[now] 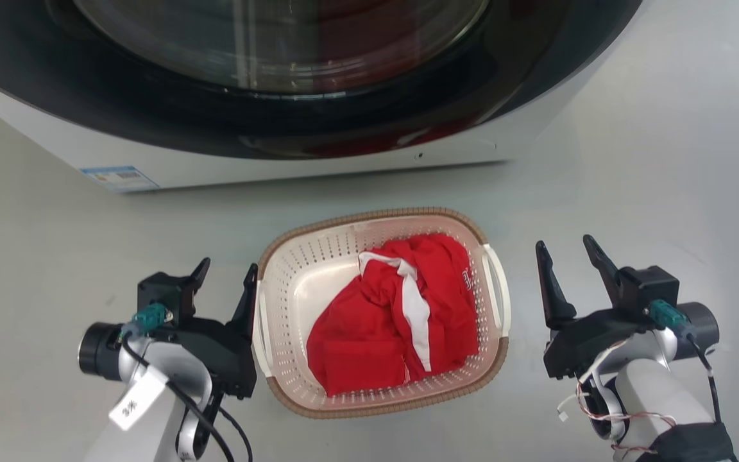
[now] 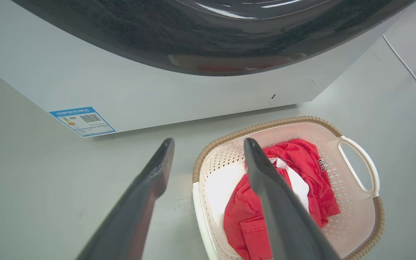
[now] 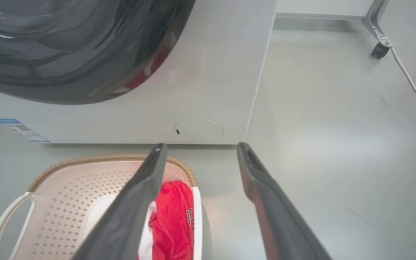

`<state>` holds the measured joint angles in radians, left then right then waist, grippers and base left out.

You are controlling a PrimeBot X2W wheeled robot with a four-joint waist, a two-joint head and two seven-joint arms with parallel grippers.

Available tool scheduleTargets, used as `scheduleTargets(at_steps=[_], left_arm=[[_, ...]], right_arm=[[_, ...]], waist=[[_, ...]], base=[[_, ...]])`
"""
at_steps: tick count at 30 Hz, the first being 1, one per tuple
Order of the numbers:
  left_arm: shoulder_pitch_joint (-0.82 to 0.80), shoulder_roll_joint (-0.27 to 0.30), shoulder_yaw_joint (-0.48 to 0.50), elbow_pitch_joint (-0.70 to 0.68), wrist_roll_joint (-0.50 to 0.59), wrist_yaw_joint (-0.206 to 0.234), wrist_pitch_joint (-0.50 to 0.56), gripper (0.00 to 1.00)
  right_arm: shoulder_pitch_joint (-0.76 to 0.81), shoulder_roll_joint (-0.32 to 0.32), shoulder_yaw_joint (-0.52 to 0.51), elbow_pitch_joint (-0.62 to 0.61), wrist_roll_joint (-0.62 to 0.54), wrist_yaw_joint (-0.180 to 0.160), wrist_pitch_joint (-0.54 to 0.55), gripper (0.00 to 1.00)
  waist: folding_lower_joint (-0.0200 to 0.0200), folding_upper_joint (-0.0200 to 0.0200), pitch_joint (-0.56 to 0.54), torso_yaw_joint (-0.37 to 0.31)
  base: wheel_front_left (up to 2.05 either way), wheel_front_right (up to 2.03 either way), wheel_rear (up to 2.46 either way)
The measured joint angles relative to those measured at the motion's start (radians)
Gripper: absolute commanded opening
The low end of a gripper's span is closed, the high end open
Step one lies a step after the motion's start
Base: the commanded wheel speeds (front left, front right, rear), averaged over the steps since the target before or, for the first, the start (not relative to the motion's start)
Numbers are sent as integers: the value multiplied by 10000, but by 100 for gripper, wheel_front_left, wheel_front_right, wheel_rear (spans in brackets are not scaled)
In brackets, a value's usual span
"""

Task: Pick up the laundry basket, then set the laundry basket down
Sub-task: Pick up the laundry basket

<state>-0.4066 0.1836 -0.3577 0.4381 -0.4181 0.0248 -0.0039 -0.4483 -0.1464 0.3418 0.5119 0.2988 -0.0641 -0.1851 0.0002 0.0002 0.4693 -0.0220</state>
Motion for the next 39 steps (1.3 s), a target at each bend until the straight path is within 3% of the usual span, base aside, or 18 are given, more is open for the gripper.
scheduleTargets(at_steps=[25,39], left_arm=[[-2710,-157,86,2899,-192,-754,568,100],[-3521,-546,-109,4408,-268,-1145,577,100]], right_arm=[[-3116,529,424,2305,-23,299,345,100],[-3635,696,888,3568,-94,562,253,97]], waist=[[0,1,3472,43],[-2,0,4312,52]], base=[[0,0,0],[0,0,0]])
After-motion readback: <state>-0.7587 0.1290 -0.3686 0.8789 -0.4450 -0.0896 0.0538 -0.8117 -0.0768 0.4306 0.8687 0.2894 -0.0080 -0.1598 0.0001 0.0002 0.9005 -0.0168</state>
